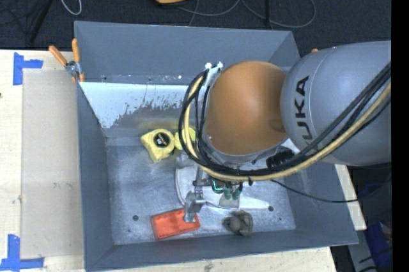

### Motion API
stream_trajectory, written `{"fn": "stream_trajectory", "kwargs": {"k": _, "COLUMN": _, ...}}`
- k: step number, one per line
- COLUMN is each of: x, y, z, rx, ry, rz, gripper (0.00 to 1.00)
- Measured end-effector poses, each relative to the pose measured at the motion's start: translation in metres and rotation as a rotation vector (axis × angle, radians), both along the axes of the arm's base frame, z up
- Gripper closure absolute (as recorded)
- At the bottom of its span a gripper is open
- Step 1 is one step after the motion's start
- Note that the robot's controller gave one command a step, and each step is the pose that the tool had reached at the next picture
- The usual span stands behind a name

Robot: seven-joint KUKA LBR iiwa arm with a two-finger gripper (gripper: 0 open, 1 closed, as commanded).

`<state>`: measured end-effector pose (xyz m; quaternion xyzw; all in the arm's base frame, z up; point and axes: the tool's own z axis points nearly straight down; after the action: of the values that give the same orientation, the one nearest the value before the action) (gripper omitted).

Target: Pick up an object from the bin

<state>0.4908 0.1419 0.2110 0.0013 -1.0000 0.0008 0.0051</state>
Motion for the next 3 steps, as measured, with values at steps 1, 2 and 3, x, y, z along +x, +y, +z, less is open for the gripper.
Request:
{"fn": "stream_trajectory", "kwargs": {"k": 1, "x": 0.002, "y": -0.001, "z": 0.004, "rx": 0.001, "ry": -0.008, "rz": -0.004, "gripper": 0.0}}
{"fn": "stream_trajectory", "kwargs": {"k": 2, "x": 0.003, "y": 0.009, "z": -0.016, "rx": 0.002, "ry": -0.017, "rz": 0.12, "gripper": 0.0}}
{"fn": "stream_trajectory", "kwargs": {"k": 3, "x": 0.007, "y": -0.005, "z": -0.078, "rx": 0.006, "ry": -0.013, "rz": 0.36, "gripper": 0.0}}
